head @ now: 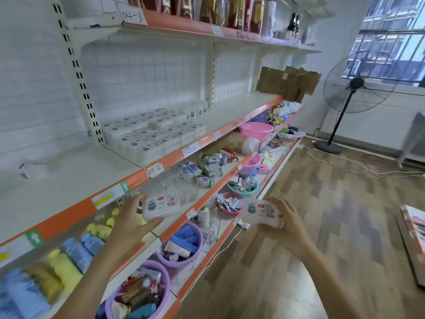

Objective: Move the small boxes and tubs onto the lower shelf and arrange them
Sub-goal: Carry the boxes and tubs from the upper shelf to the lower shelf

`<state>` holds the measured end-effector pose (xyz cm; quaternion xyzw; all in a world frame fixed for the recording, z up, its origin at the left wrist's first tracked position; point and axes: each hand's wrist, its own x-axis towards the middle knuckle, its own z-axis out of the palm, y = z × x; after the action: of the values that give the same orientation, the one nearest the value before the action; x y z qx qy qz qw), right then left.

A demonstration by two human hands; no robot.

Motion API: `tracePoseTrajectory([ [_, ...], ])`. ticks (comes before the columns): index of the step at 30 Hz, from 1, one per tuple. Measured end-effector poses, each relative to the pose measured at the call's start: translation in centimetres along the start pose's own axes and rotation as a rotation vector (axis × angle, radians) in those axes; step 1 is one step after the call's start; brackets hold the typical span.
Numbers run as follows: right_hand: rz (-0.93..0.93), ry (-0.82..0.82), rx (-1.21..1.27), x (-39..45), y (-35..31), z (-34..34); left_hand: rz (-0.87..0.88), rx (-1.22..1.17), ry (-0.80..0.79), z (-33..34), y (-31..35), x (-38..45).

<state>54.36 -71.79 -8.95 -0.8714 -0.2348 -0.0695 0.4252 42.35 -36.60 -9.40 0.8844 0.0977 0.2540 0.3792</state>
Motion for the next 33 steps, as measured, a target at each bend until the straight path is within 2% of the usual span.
tracePoseTrajectory([
  [10,-0.119,-0.165,-0.006,14.1,1.5,4.8,-0.061,0.075,0.139,0.1,-1.7,9.8],
  [19,-0.371,-0.269,0.0,33.1,-2.8,9.9,-0.082,0.163,0.361,-3.2,-4.9,22.5],
  [23,-0.483,-0.343,0.089,40.4,-6.2,14.2,-0.154,0.206,0.426,-5.1,-6.2,25.9],
  [30,-0.622,-0.553,0.06,47.1,-11.9,23.2,-0.326,0.229,0.445,-5.3,-8.5,27.9],
  [33,-0.694,-0.6,-0.025,48.6,-12.9,25.5,-0.385,0.257,0.462,-4.6,-8.6,28.2],
])
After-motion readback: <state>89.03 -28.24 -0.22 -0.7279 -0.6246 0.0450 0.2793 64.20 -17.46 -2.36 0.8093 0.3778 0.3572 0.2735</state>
